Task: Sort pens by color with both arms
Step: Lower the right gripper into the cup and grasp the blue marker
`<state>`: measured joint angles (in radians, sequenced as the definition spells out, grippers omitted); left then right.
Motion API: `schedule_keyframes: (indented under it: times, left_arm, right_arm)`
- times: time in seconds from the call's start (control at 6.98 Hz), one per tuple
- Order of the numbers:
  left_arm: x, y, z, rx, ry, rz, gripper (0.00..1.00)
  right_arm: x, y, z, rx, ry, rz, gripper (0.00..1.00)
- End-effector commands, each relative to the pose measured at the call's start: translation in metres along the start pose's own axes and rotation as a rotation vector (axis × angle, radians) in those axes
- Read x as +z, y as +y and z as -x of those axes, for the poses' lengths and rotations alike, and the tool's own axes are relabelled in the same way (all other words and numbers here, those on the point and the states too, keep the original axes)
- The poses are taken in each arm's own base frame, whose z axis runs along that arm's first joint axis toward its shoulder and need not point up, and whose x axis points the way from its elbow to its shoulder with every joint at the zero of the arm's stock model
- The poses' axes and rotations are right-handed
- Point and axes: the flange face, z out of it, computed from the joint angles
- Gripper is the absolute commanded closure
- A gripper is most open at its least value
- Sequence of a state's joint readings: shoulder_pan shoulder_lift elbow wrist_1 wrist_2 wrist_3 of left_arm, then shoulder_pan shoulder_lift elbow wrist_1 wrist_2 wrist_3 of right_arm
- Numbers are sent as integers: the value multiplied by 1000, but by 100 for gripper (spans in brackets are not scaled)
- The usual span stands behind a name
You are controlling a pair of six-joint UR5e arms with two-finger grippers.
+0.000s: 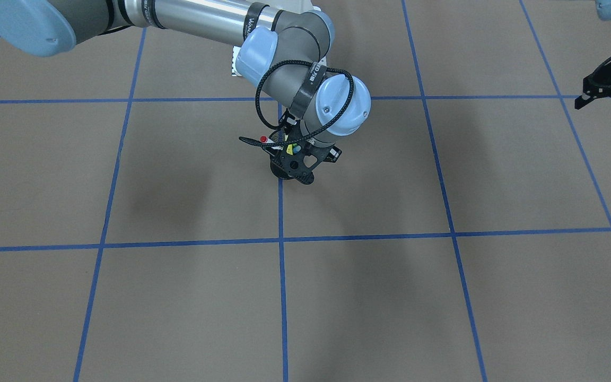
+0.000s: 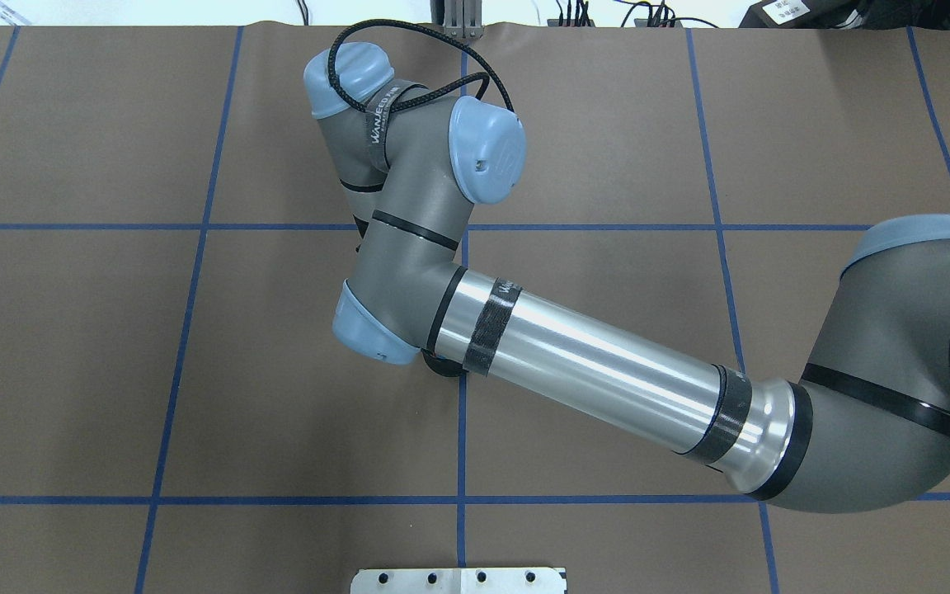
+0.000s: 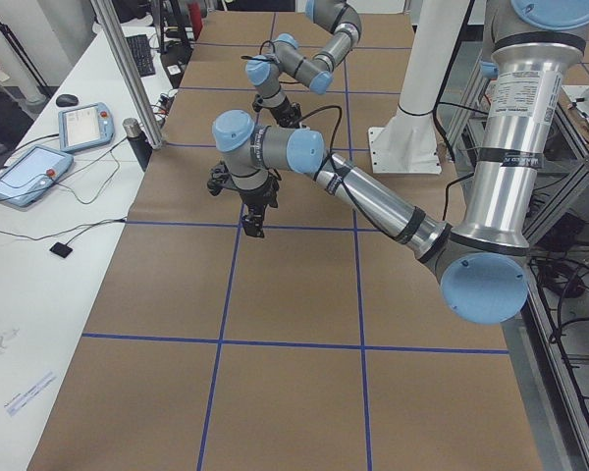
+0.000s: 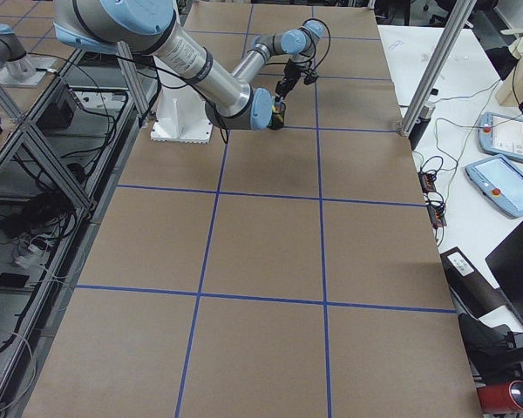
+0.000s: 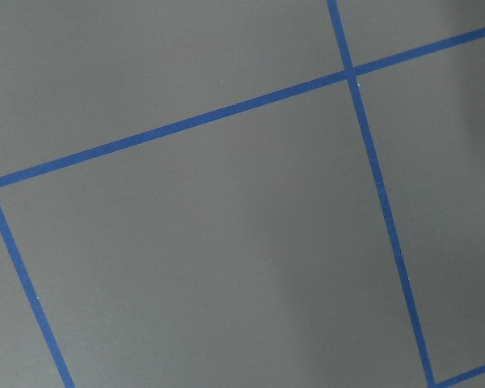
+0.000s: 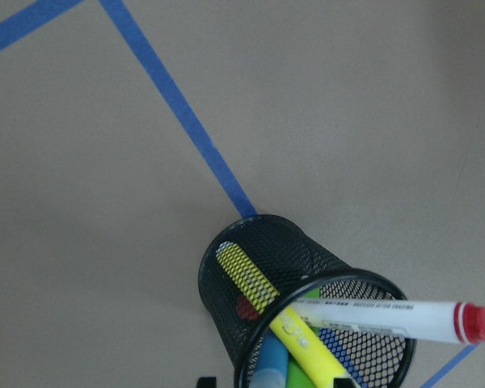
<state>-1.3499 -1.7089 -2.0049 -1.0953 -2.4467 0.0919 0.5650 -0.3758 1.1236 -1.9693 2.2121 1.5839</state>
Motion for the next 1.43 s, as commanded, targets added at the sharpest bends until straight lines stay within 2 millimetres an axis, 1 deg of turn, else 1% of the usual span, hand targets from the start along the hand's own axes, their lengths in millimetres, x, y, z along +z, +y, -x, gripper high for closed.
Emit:
schedule_keyframes:
  times: [0.0,0.29,0.57,1.29]
  left_arm:
    - [0,0,0,-1,0,0,1]
    - [1,1,1,1,-2,-2,1]
    - [7,7,8,4,-2,-10,1]
    - [8,7,8,4,-2,-8,1]
  right_arm:
    - [2,-2,-1,3,2,-2,54]
    - [3,-3,-1,4,3,-5,54]
    - [1,-4,-1,2,-1,-9,56]
    - [2,-1,-3,-3,-3,0,57]
